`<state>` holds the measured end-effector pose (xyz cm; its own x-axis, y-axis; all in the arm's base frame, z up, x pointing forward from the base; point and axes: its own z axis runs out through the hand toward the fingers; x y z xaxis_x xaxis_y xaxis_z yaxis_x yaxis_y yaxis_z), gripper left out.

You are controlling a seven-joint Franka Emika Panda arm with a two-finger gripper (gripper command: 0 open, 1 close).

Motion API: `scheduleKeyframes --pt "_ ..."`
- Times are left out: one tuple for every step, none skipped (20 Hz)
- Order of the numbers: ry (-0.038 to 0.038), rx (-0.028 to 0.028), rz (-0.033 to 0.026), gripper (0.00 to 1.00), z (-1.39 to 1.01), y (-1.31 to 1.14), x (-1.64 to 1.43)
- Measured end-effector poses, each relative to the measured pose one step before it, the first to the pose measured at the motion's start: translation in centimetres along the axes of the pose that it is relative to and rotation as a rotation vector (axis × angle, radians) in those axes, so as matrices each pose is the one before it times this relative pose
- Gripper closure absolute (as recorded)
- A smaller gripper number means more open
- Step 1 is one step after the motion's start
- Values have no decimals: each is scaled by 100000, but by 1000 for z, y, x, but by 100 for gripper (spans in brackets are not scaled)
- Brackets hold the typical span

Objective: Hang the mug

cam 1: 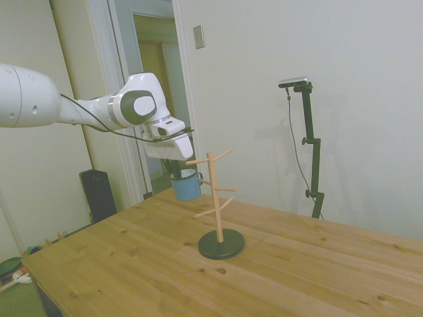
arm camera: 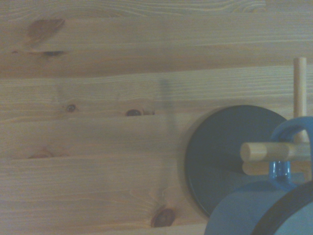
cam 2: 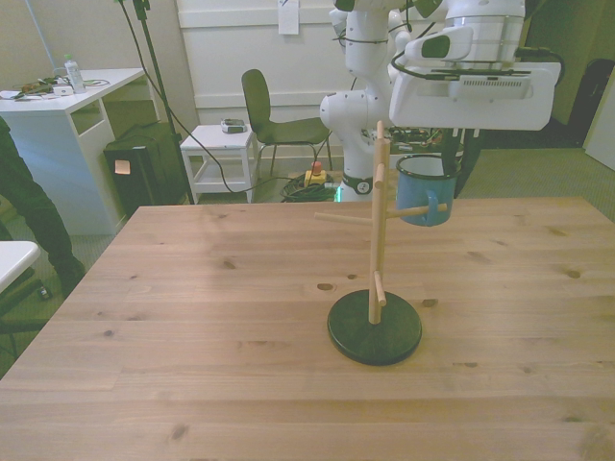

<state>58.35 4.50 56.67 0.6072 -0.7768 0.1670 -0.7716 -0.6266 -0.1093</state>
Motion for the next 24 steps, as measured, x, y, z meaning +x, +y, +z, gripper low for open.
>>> scheduleKeyframes --pt "158 145 353 0 65 345 22" --pt "124 96 269 0 18 330 -26" --pt "191 207 192 0 55 250 2" --pt "210 263 45 0 54 224 -43" --pt "-34 -74 -31 0 122 161 -72" --pt "22 27 -27 0 54 132 -95" --pt "55 84 3 0 106 106 -60" --pt "29 51 -24 0 91 95 -76" --pt "-22 -26 20 0 47 64 -17" --pt "-11 -1 47 0 0 52 -2" --pt "-66 1 49 0 -7 65 -27" --pt "-46 -29 -3 0 13 81 -60" --pt "-37 15 -23 0 25 66 -70" --pt "-85 -32 -94 0 41 34 -98" --pt "-240 -104 -262 0 111 -20 -194" --pt "-526 -78 -353 0 141 -71 -312" --pt "-736 59 -676 0 101 -135 -575" --pt "-686 -25 -1327 0 84 -223 -911" --pt "-531 -14 -1973 0 16 -280 -1251" --pt "-407 26 -2292 0 -3 -316 -1552" --pt "-202 263 -2389 0 81 -298 -1671" --pt "0 199 -2219 0 383 -163 -1800" --pt "60 16 -1803 0 829 123 -1685" --pt "-72 -361 -1483 0 1122 436 -1468"
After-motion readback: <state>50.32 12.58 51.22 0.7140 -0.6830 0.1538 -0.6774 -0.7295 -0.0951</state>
